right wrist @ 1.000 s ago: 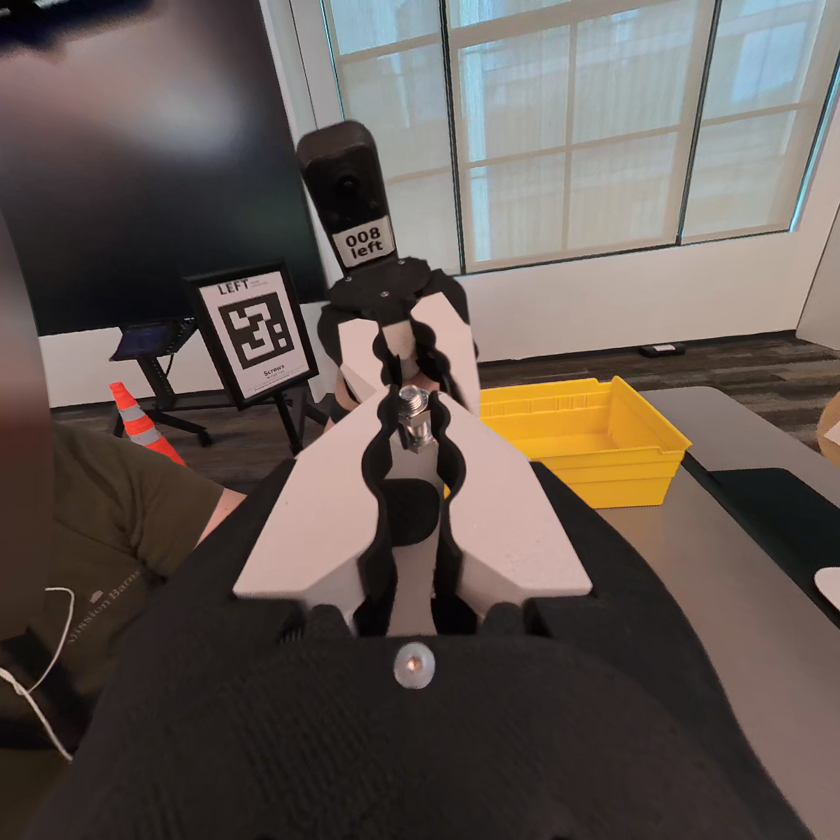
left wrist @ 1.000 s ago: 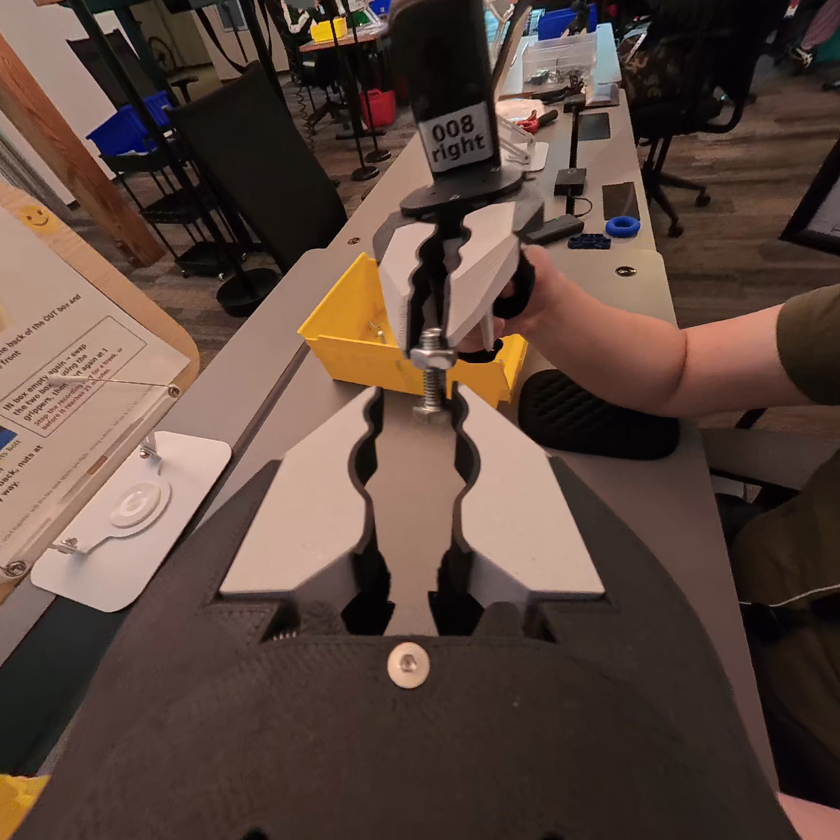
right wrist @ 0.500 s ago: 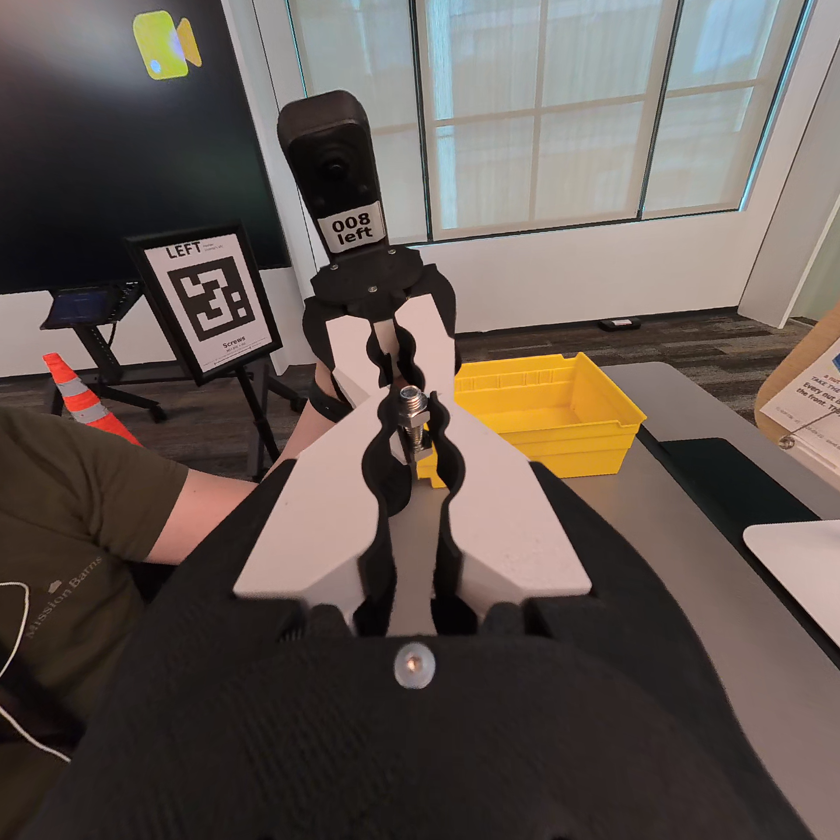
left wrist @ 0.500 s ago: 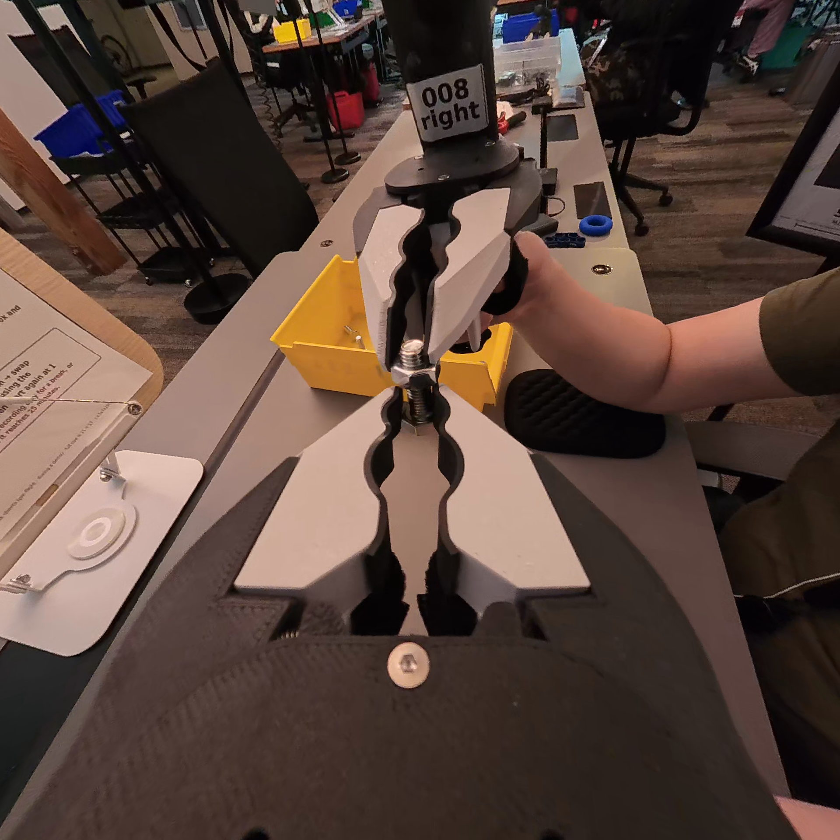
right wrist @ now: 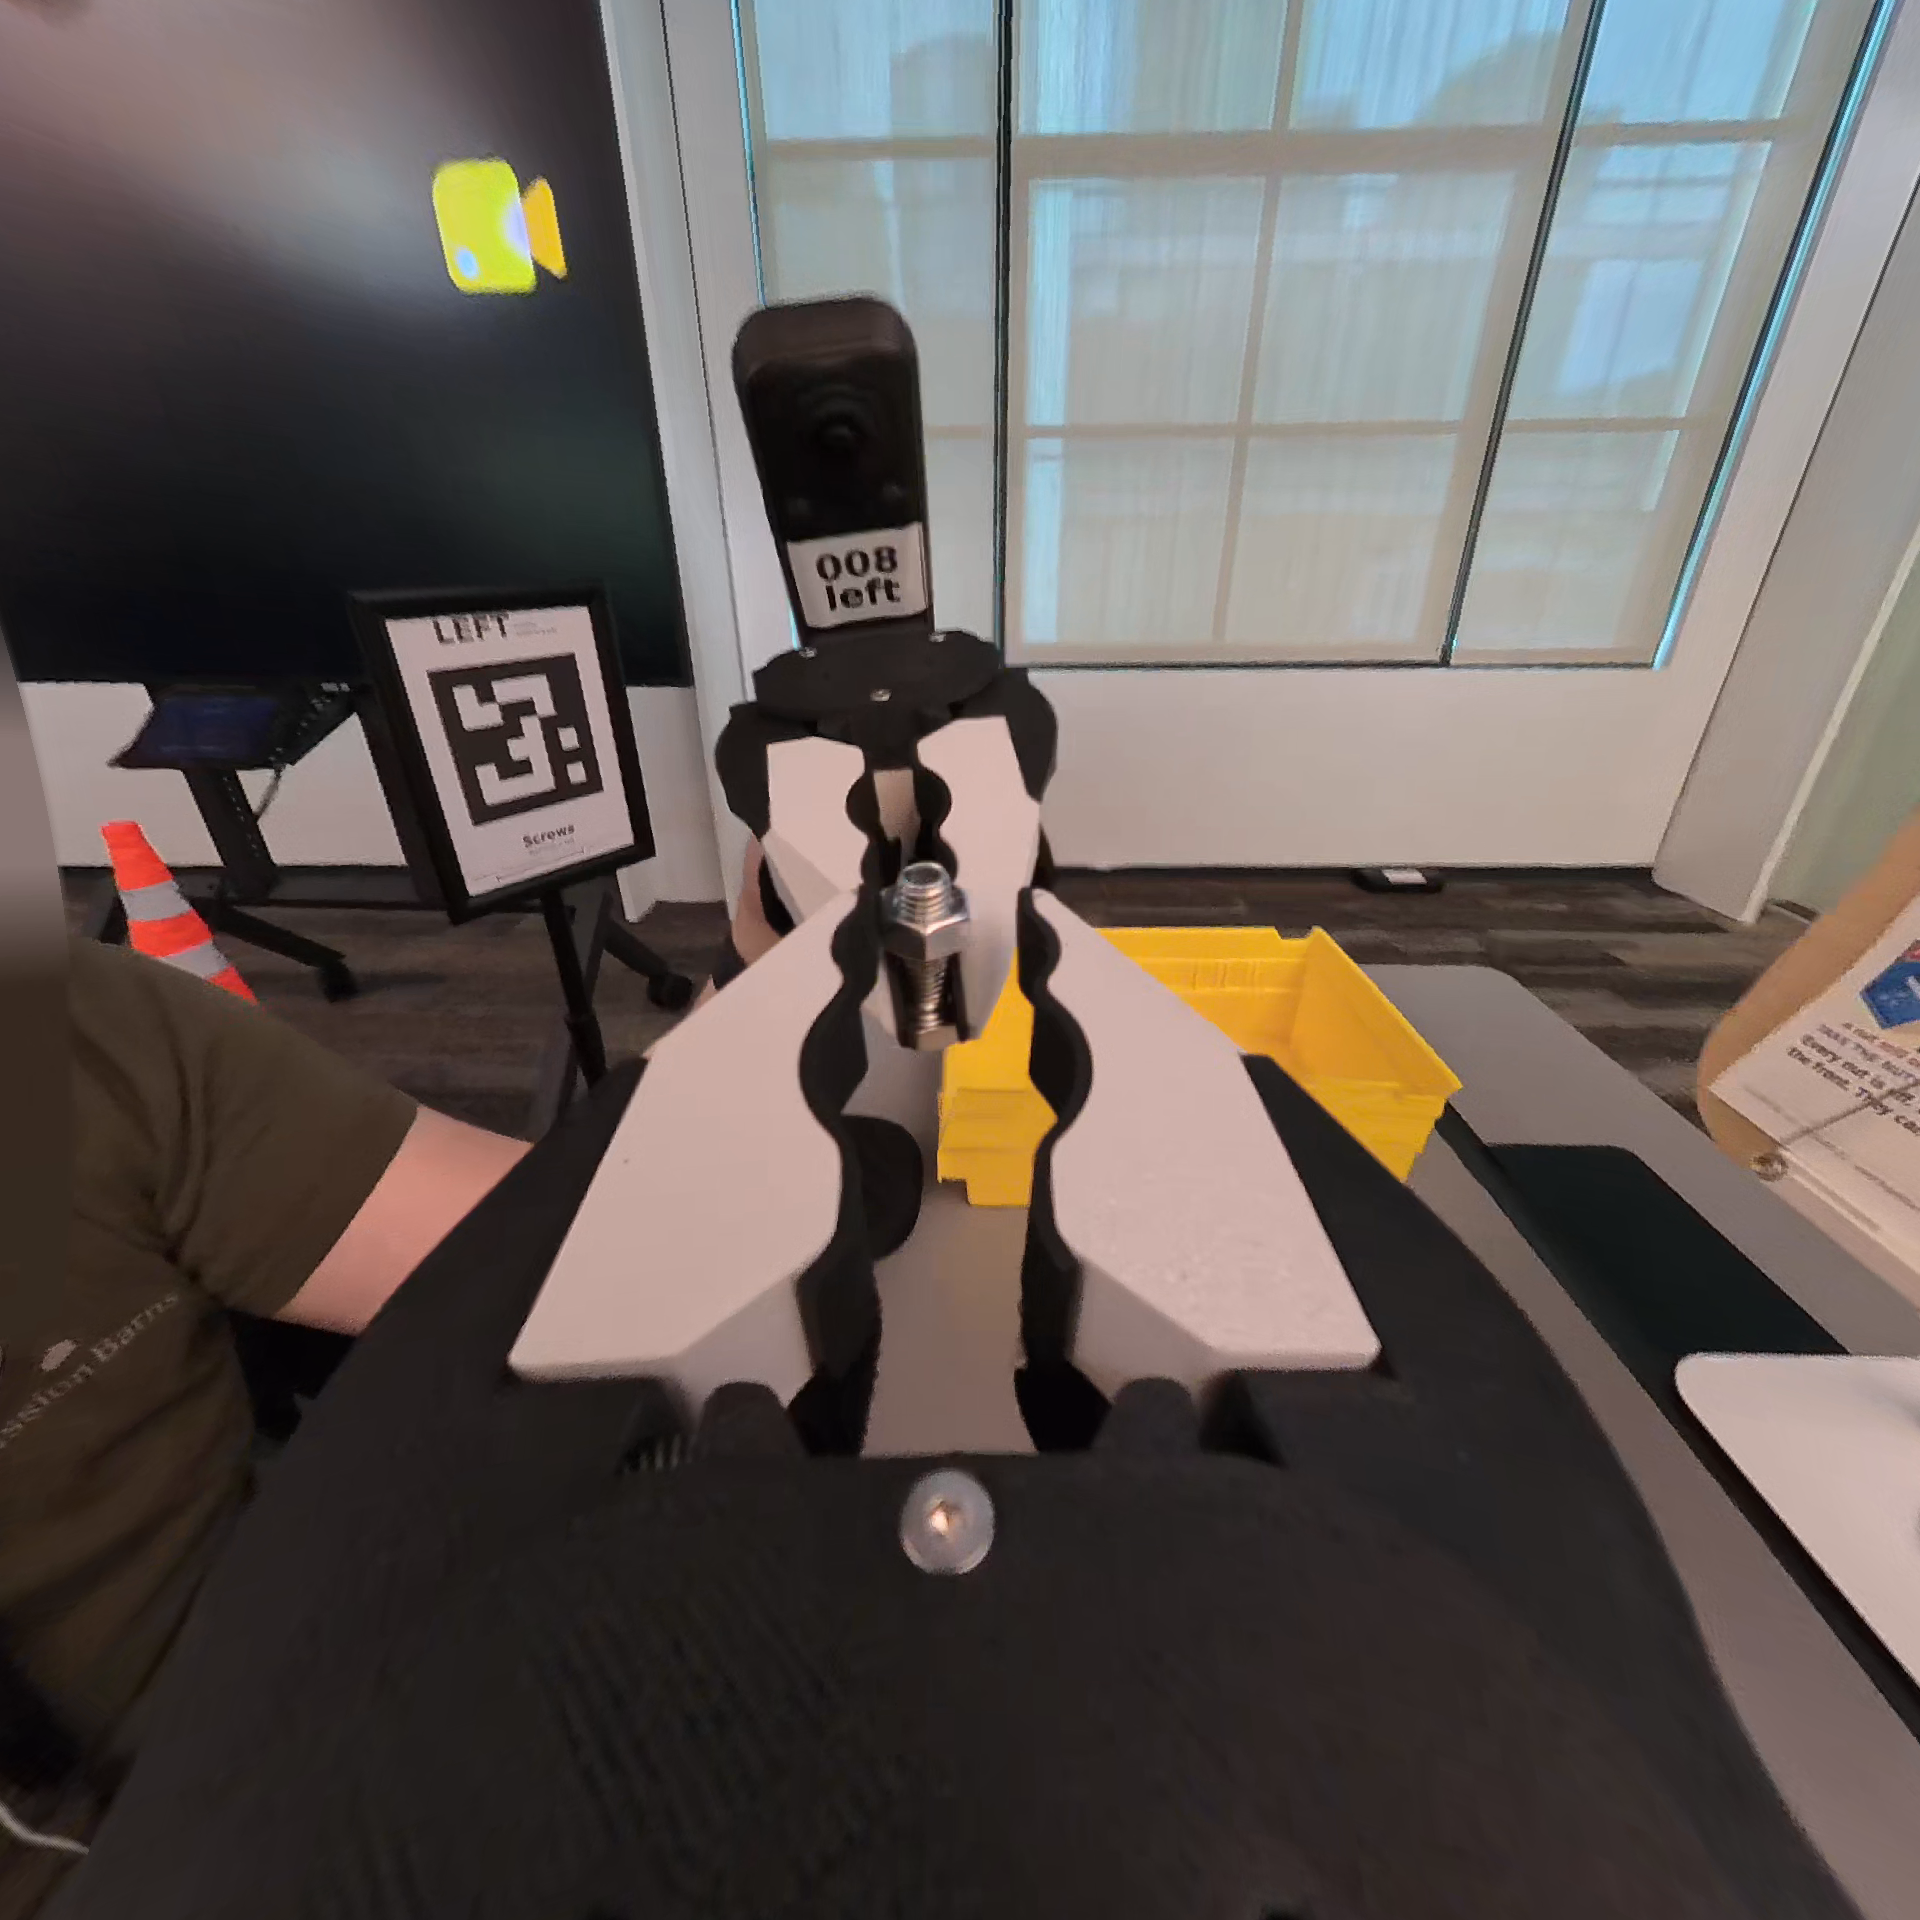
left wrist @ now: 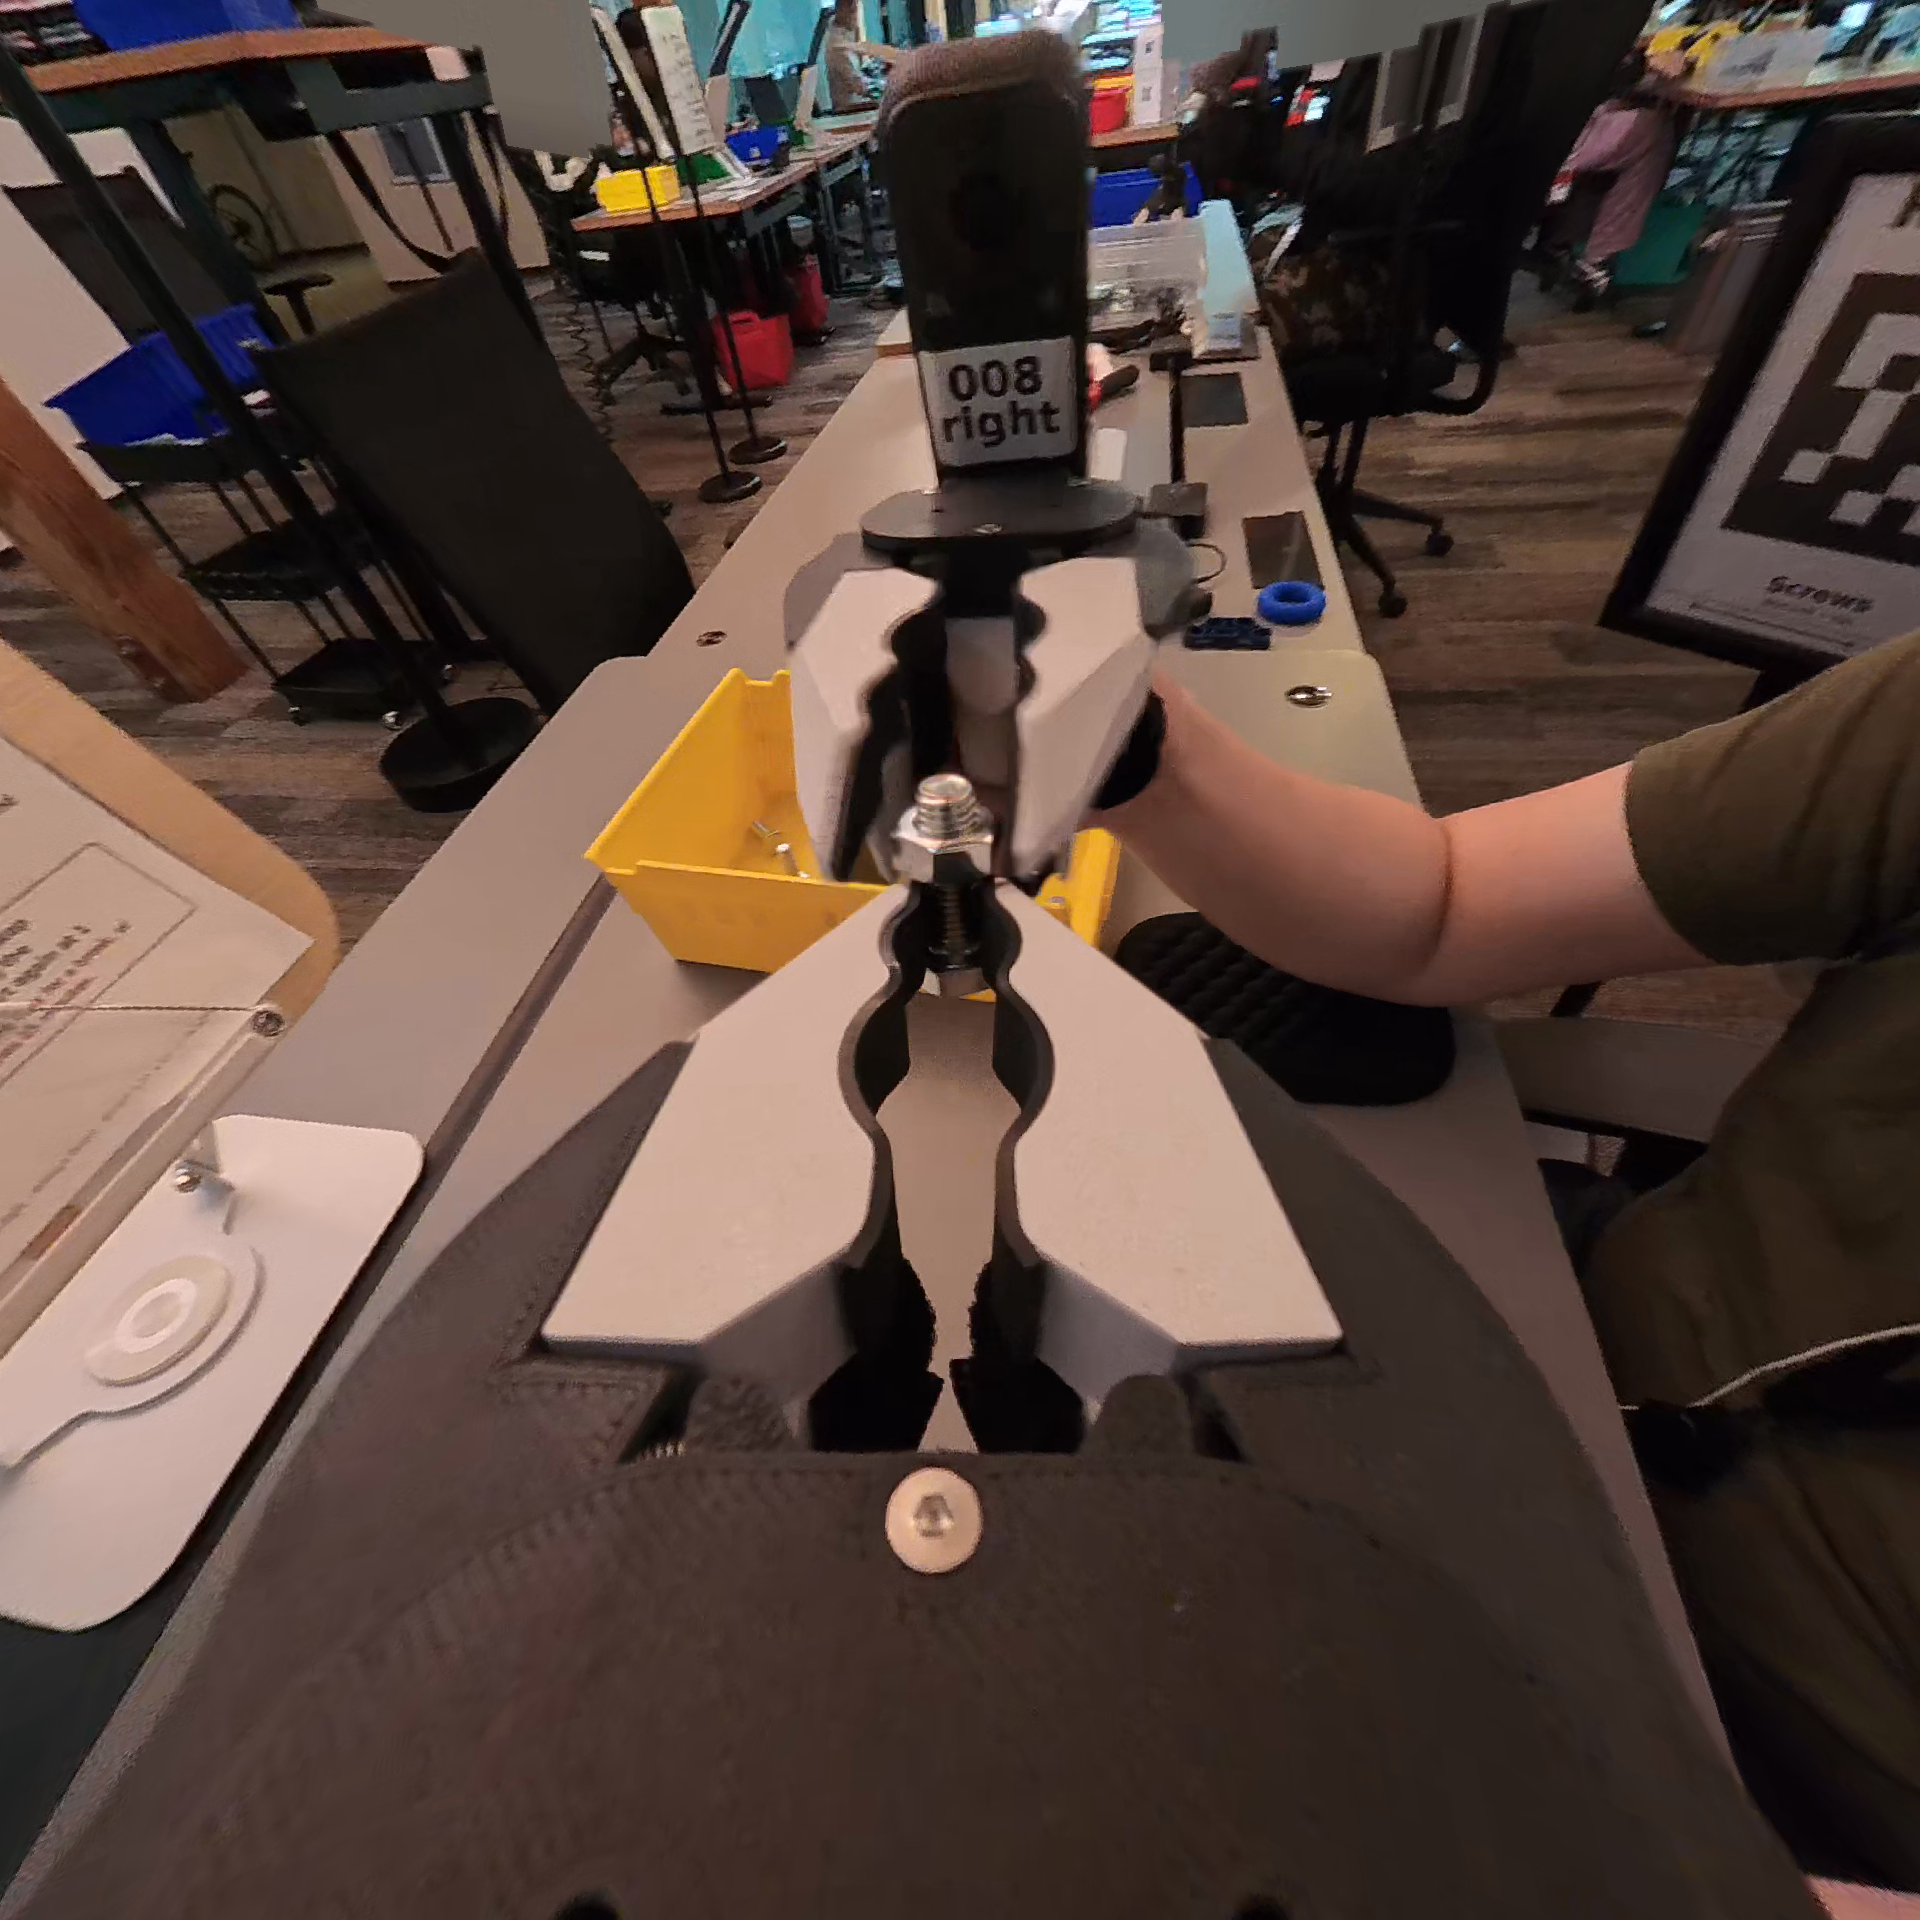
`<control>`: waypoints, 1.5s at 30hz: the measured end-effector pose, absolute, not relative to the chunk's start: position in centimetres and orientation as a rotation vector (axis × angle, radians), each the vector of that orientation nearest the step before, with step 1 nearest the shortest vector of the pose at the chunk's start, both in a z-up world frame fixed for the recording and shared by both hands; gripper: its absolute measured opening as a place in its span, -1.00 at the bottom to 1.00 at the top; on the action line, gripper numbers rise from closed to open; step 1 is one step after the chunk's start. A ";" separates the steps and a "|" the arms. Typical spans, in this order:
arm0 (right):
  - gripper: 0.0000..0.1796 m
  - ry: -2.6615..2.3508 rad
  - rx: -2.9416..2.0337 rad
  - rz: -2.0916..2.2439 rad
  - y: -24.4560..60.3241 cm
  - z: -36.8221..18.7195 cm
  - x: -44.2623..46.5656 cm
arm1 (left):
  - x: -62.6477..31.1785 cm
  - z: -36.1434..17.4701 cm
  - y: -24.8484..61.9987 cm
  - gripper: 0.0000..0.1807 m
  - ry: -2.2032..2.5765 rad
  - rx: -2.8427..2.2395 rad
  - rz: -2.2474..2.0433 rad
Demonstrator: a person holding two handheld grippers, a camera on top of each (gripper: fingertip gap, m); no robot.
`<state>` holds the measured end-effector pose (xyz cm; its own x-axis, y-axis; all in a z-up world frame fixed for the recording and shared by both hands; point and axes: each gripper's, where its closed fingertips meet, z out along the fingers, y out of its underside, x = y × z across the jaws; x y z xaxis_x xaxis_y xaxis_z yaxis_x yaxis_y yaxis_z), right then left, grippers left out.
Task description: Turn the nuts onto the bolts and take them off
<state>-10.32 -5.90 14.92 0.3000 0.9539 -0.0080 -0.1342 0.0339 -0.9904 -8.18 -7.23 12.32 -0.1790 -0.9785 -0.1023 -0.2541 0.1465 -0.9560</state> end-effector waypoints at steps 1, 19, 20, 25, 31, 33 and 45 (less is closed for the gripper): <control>-0.71 -0.894 -1.204 1.077 -6.1 15.1 -10.0 | -8.2 12.4 -7.4 -0.91 1.590 -1.214 -1.107; -0.78 -0.830 -1.082 1.238 -7.2 17.4 -7.1 | -9.5 15.5 -12.1 -0.92 1.634 -0.991 -1.383; -0.77 -0.868 -1.059 1.228 -8.3 17.8 -7.5 | -9.7 15.8 -12.2 -0.92 1.619 -0.989 -1.399; -0.65 -1.001 -1.013 1.041 -11.5 18.3 -10.7 | -9.3 15.3 -11.5 -0.92 1.616 -1.028 -1.365; -0.71 -0.824 -1.063 1.284 -7.9 17.9 -7.9 | -9.0 15.4 -13.0 -0.92 1.649 -0.998 -1.429; -0.69 -0.758 -1.046 1.403 -7.5 18.3 -6.6 | -9.6 16.0 -14.4 -0.91 1.686 -0.937 -1.513; -0.50 -0.960 -1.017 1.333 -10.9 18.0 -10.0 | -8.4 15.5 -13.8 -0.91 1.667 -0.998 -1.460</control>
<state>-9.96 -10.86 18.01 0.0216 0.9994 -0.0267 -0.2917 -0.0192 -0.9563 -8.38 -13.84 15.45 -0.4615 -0.8870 -0.0141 -0.1030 0.0693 -0.9923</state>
